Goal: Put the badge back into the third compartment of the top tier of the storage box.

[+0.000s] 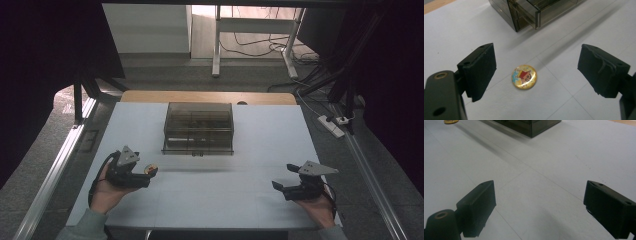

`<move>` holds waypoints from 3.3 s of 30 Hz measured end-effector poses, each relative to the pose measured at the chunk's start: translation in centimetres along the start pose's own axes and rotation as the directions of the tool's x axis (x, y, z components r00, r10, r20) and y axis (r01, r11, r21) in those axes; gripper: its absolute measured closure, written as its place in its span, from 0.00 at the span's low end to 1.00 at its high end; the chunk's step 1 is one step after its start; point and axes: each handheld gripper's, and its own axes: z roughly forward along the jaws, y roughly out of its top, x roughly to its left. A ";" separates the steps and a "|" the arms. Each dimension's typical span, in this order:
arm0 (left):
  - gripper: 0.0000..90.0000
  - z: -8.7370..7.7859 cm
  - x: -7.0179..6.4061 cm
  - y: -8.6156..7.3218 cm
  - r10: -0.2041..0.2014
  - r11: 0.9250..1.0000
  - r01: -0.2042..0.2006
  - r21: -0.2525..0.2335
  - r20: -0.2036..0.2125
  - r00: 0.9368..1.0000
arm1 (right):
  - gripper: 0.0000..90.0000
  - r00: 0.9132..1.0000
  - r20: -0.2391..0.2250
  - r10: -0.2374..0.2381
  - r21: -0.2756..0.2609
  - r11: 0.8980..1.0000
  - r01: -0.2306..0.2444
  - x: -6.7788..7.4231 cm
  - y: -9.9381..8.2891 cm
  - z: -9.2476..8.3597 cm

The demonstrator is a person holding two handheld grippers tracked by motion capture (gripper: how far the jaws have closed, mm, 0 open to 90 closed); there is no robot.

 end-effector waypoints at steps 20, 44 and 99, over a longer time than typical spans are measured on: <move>0.18 1.8 2.5 2.4 0.026 0.995 -0.024 0.098 -0.019 0.999 | 0.12 1.000 -0.009 -0.009 0.009 1.000 0.009 0.1 0.0 0.3; 0.19 4.9 3.4 2.2 0.042 0.971 -0.057 0.232 0.065 0.997 | 0.12 1.000 -0.005 -0.013 0.029 1.000 0.013 0.1 -0.1 0.5; 0.31 8.2 3.7 0.0 -0.005 0.924 -0.050 0.379 0.142 0.990 | 0.12 1.000 -0.006 -0.010 0.047 0.999 0.010 0.0 -0.2 0.8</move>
